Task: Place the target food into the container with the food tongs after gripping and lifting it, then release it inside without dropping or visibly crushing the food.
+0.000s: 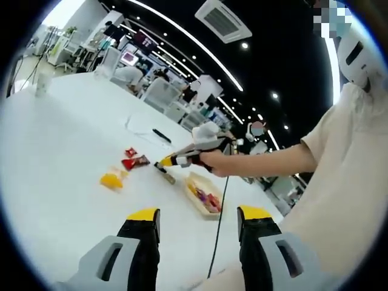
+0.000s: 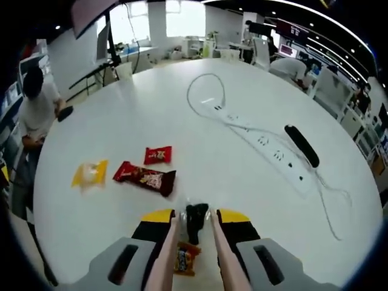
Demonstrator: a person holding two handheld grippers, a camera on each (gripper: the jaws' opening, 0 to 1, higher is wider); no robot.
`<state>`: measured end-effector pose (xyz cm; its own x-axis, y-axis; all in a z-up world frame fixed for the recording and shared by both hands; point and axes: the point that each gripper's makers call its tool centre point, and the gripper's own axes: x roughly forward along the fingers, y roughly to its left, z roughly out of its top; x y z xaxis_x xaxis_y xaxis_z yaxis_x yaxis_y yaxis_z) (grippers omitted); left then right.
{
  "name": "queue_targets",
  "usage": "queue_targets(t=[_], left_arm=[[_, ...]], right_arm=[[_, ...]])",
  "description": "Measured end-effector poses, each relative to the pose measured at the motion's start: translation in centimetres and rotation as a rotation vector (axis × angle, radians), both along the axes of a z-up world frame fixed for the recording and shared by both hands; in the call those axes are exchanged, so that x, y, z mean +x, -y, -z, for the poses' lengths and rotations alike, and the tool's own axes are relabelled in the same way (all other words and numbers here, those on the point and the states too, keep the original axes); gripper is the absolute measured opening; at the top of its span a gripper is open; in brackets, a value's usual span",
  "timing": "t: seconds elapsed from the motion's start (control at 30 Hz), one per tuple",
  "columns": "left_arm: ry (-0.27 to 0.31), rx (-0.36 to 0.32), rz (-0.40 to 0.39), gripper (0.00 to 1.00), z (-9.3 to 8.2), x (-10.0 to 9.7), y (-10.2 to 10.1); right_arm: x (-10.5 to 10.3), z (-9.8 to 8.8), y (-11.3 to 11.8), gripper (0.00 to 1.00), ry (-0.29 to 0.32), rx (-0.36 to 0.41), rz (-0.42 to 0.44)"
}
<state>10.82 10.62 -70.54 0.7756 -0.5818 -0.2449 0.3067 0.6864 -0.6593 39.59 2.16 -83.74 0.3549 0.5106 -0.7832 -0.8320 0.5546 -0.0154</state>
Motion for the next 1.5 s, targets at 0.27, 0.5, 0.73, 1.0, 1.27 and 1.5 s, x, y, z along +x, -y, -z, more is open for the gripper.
queue_targets(t=[0.27, 0.5, 0.73, 1.0, 1.27, 1.5], left_arm=[[0.003, 0.006, -0.001, 0.50, -0.1, 0.3, -0.4], [-0.001, -0.002, 0.001, 0.51, 0.0, 0.3, -0.2], [-0.001, -0.004, 0.004, 0.51, 0.1, 0.2, -0.2], [0.005, -0.001, -0.008, 0.50, -0.2, -0.1, -0.6], [0.011, -0.012, -0.047, 0.50, -0.4, -0.5, -1.3], [0.029, -0.021, -0.043, 0.50, -0.9, -0.3, -0.9]], right_arm=[[-0.4, 0.5, -0.4, 0.23, -0.022, -0.002, 0.000], [-0.5, 0.9, -0.3, 0.22, -0.021, -0.027, -0.003], [-0.8, 1.1, -0.4, 0.19, 0.015, -0.075, -0.063], [-1.0, 0.8, -0.4, 0.18, 0.013, -0.067, -0.059], [-0.7, -0.6, -0.8, 0.18, 0.028, -0.022, -0.046], [-0.9, -2.2, -1.1, 0.18, 0.028, 0.024, -0.025]])
